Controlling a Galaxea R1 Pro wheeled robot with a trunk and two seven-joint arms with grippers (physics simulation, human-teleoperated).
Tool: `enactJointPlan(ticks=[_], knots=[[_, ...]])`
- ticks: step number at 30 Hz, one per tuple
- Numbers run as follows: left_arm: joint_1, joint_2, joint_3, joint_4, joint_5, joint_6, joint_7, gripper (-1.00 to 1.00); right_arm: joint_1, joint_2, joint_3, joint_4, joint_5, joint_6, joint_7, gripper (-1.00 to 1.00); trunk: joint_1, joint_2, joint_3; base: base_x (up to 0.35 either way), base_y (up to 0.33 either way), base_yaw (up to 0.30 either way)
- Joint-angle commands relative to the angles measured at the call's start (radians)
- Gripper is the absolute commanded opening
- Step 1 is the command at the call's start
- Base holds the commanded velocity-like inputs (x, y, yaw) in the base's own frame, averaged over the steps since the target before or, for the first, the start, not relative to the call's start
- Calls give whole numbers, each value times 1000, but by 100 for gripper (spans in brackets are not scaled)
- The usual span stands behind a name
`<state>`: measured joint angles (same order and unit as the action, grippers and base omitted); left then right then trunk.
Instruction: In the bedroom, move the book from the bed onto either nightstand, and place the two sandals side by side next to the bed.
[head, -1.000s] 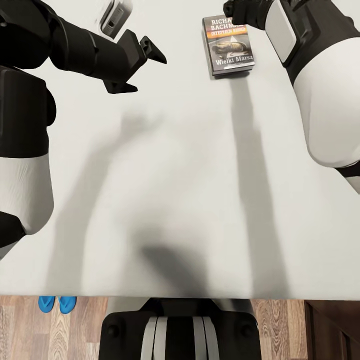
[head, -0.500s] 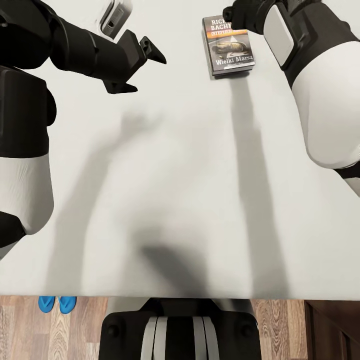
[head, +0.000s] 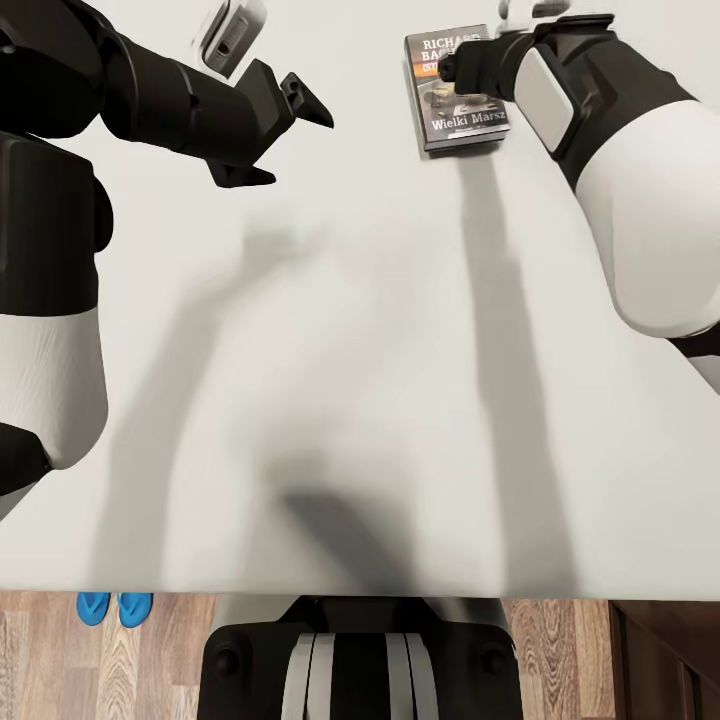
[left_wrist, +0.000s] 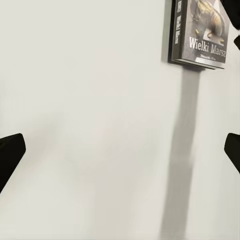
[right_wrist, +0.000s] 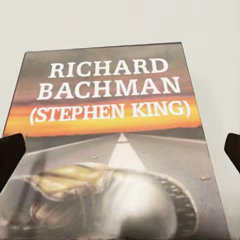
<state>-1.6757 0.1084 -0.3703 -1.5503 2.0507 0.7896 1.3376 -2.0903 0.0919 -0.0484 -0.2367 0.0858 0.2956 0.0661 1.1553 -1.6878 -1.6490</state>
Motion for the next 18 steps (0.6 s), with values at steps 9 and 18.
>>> enactJointPlan(ticks=[9,18], knots=[[-1,1,-1,-1,5,9,8,100,1,0,-5,25,9,4,4,100,0,0,0,0,0,0],[-1,1,-1,-1,5,9,8,100,2,0,-5,32,8,4,4,100,0,0,0,0,0,0]])
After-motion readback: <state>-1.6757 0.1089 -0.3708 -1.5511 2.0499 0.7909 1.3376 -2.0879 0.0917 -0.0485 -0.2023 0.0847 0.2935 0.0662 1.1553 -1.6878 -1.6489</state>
